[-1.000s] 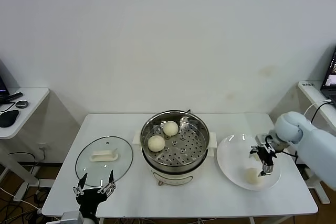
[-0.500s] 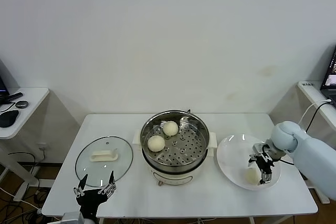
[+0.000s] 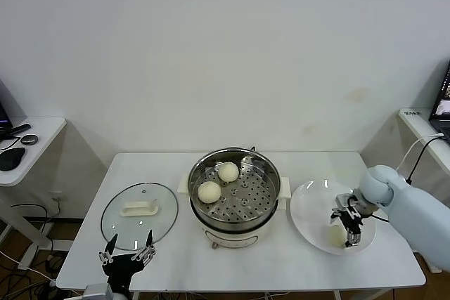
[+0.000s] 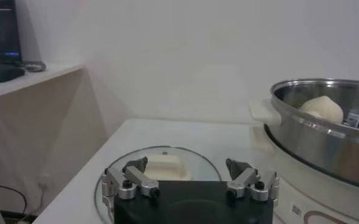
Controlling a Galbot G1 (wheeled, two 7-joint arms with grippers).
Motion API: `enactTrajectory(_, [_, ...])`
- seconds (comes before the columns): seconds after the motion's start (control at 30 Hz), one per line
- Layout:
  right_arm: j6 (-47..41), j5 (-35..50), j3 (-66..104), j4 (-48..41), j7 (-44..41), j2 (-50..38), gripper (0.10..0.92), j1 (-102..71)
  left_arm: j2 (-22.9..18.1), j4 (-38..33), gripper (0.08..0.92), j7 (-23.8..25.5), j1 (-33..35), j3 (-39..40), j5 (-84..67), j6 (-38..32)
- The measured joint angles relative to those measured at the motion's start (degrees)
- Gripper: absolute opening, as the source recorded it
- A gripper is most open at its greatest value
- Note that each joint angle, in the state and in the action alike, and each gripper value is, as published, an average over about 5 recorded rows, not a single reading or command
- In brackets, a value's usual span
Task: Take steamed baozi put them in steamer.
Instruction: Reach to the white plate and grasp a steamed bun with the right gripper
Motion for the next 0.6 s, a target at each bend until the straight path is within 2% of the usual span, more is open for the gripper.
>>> enactTrajectory(0.47, [-0.49, 0.07, 0.78, -0.39, 0.08, -0.41, 0.442, 0.85, 0.0, 0.29, 0.823, -0.03, -0.24, 0.17, 0.06, 0.01])
enactTrajectory(0.6, [-0.87, 1.26, 0.26, 0.1, -0.07, -0.91, 0.396, 2.86, -0.09, 0.4, 0.823, -0.06, -0.66, 0.43, 0.22, 0.0])
